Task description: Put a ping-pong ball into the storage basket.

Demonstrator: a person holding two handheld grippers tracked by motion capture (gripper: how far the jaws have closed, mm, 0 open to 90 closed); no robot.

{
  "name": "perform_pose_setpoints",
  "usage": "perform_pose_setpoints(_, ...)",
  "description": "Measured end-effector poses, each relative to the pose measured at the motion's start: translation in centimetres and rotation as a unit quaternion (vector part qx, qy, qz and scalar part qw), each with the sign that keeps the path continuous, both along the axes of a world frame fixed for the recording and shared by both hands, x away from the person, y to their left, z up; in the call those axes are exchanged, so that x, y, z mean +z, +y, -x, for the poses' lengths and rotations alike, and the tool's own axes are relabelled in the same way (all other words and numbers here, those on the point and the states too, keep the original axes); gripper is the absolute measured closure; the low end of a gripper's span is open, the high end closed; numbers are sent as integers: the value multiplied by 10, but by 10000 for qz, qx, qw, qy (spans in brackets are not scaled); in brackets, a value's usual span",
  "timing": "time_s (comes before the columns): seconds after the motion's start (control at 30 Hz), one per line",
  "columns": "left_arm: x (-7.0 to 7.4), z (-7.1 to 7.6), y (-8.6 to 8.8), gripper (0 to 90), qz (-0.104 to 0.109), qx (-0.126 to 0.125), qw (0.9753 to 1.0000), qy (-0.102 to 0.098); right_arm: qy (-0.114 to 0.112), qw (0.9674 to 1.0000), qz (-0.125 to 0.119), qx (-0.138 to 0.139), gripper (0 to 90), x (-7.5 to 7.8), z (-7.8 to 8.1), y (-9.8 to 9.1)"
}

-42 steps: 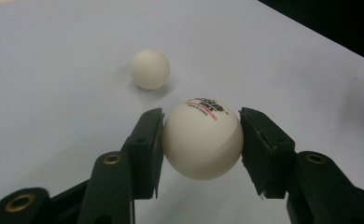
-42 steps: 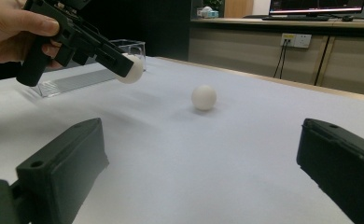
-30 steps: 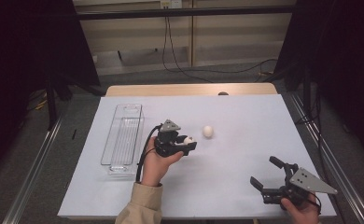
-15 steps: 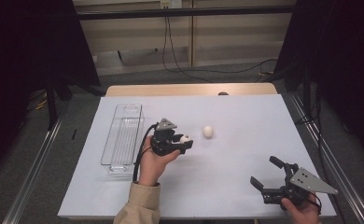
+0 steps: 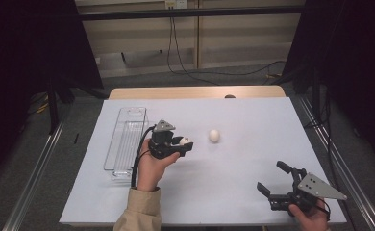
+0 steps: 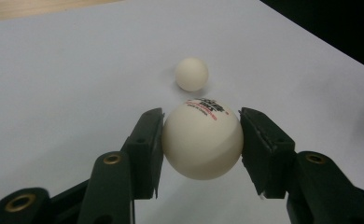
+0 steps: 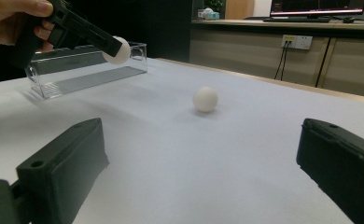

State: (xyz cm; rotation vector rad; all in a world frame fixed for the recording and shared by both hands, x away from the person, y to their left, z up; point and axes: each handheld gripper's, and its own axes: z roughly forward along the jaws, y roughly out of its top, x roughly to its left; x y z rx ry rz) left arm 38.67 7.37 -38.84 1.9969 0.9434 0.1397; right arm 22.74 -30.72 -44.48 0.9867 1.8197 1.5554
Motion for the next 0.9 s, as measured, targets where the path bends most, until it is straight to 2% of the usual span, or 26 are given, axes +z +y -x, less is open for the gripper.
perform_pose_setpoints(0.9, 4, -2, 13, 511, -73, 161, 9998, 105, 3, 10000, -19, 36, 10, 0, -1, 1)
